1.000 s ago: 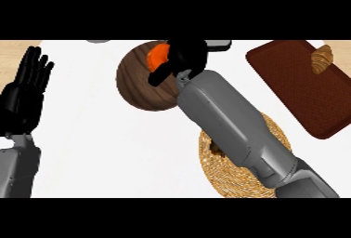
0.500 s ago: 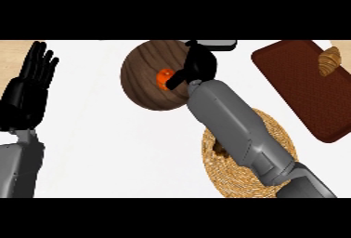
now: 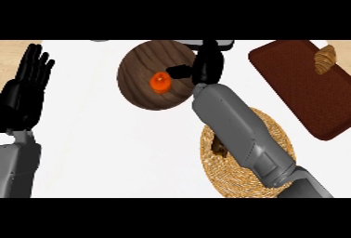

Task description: Pick the squash from the placemat and place it in the bowl

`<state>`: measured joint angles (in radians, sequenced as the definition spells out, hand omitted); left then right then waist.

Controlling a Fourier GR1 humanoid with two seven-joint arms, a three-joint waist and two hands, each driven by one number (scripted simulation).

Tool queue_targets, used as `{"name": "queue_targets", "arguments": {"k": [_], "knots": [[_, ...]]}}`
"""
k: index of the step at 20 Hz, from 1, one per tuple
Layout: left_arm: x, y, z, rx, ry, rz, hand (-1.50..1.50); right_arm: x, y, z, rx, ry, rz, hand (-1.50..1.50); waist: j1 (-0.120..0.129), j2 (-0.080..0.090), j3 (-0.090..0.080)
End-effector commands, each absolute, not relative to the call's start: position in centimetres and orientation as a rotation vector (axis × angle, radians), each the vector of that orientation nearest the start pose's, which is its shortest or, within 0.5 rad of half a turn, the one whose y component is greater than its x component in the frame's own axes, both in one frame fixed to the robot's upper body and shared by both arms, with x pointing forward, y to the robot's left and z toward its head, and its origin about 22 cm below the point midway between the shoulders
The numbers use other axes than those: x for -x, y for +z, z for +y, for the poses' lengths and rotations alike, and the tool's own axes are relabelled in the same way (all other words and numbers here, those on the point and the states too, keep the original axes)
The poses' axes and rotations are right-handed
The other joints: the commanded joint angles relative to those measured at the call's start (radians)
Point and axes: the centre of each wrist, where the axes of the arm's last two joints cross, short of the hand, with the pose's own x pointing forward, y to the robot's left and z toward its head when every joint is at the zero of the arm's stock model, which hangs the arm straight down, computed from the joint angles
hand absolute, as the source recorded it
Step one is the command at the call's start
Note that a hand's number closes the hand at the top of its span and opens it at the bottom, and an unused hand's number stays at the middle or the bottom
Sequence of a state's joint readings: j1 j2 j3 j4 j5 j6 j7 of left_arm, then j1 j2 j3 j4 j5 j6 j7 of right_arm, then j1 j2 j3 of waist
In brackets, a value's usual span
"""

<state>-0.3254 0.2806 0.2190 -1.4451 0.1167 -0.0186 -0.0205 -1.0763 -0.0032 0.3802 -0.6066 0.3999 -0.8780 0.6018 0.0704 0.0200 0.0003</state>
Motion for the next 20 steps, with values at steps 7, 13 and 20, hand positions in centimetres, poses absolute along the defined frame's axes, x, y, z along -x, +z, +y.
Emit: {"name": "queue_targets", "arguments": {"k": [7, 13, 20], "knots": [[-30.1, 8.4, 32.8, -0.247, 0.025, -1.782, 0.0, -40.6, 7.1, -8.3, 0.845, -0.214, -1.488, -1.5, -0.077, -0.025, 0.001], [-29.2, 7.5, 33.1, -0.259, 0.052, -1.785, 0.0, -37.2, 6.2, -15.2, 0.793, -0.248, -1.564, -1.5, -0.085, -0.024, 0.0], [-28.9, 9.2, 34.1, -0.256, 0.036, -1.775, 0.0, -30.6, 5.4, -23.2, 0.748, -0.208, -1.577, -1.5, -0.09, -0.026, 0.0]]}}
